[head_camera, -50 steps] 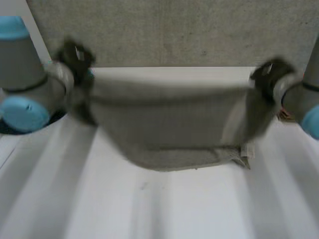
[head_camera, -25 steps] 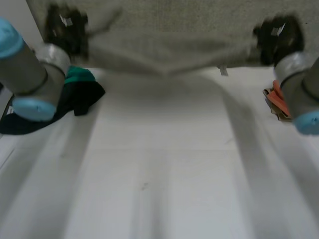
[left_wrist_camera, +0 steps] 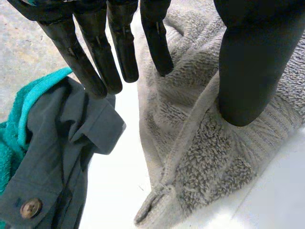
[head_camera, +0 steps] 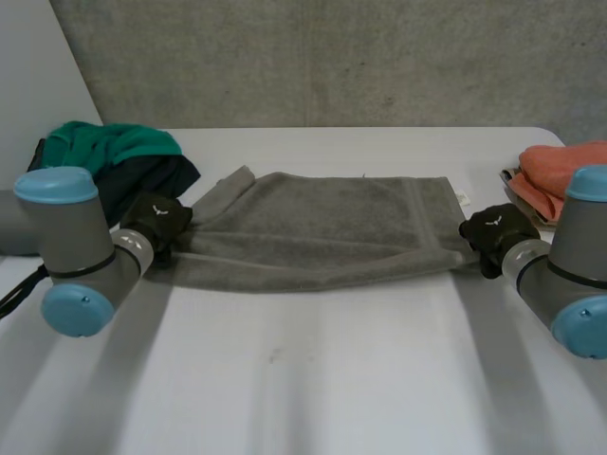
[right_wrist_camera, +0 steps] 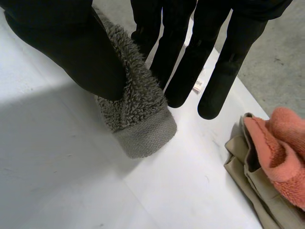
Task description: Fold the laundry.
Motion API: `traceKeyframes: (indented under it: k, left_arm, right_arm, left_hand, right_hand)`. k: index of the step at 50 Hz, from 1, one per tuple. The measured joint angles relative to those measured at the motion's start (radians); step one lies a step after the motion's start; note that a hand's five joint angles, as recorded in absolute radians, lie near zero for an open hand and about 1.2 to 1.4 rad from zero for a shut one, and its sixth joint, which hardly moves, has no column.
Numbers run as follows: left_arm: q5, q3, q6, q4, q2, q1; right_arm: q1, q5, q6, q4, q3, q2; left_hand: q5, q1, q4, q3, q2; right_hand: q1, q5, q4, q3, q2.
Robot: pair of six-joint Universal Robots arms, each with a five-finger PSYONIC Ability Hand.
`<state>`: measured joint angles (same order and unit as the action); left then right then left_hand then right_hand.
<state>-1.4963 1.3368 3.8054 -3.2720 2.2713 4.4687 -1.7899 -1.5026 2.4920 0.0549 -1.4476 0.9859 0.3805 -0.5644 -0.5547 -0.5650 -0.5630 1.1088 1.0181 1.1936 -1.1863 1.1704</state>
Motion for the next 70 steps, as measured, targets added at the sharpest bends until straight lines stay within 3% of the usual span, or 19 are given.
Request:
traceKeyframes:
  k: [12,14,26,29,32,37,43,49,52,60,70]
  left_arm:
    - [0.008,0.140,-0.057,-0.076,-0.088,0.022]
    - [0.010,0.149,-0.056,-0.076,-0.090,0.027]
    - [0.012,0.174,-0.045,-0.035,-0.100,0.053]
    - [0.012,0.176,-0.034,-0.030,-0.094,0.055]
    - [0.011,0.176,-0.004,-0.016,-0.082,0.056]
    - [-0.003,0.194,0.095,0.060,-0.106,0.054]
    - [-0.044,0.280,0.243,0.263,-0.243,0.047]
    - [-0.037,0.384,0.385,0.508,-0.375,0.061]
    - [-0.020,0.376,0.405,0.533,-0.384,0.067]
    - [-0.001,0.131,0.333,0.388,-0.313,0.035]
    - [-0.066,-0.395,0.070,-0.050,-0.191,-0.017]
  right_arm:
    - [0.009,0.001,0.000,0.002,-0.039,0.025]
    - [0.008,0.001,-0.001,0.002,-0.041,0.026]
    - [0.010,-0.001,-0.002,0.002,-0.042,0.027]
    - [0.010,0.000,-0.001,0.001,-0.042,0.027]
    - [0.009,0.001,-0.002,-0.005,-0.041,0.028]
    - [0.010,0.008,-0.027,-0.064,-0.044,0.061]
    - [0.048,0.058,-0.236,-0.321,-0.067,0.144]
    - [0.117,0.098,-0.644,-0.702,-0.098,0.209]
    - [0.125,0.089,-0.682,-0.744,-0.087,0.214]
    - [0.105,0.065,-0.511,-0.651,0.071,0.170]
    - [0.072,-0.024,-0.082,-0.192,0.478,0.087]
  left_hand:
    - [0.105,-0.098,-0.108,-0.092,-0.094]
    - [0.199,-0.203,-0.202,-0.191,-0.195]
    - [0.327,-0.319,-0.332,-0.320,-0.324]
    - [0.357,-0.357,-0.364,-0.351,-0.368]
    - [0.599,-0.587,-0.609,-0.589,-0.598]
    - [0.611,-0.587,-0.637,-0.618,-0.631]
    - [0.611,-0.587,-0.637,-0.618,-0.631]
    - [0.611,-0.587,-0.638,-0.618,-0.631]
    - [0.611,-0.587,-0.638,-0.618,-0.631]
    - [0.611,-0.587,-0.638,-0.621,-0.632]
    - [0.611,-0.587,-0.642,-0.622,-0.633]
  right_hand:
    - [0.000,0.000,0.000,0.000,0.000]
    - [0.000,0.000,0.000,0.000,0.000]
    - [0.000,0.000,0.000,0.000,0.000]
    - [0.000,0.000,0.000,0.000,0.000]
    - [0.000,0.000,0.000,0.000,0.000]
    - [0.000,0.000,0.000,0.000,0.000]
    - [0.000,0.000,0.000,0.000,0.000]
    - [0.000,0.000,0.000,0.000,0.000]
    - [0.000,0.000,0.000,0.000,0.000]
    - [0.000,0.000,0.000,0.000,0.000]
    - [0.000,0.000,0.000,-0.002,0.000]
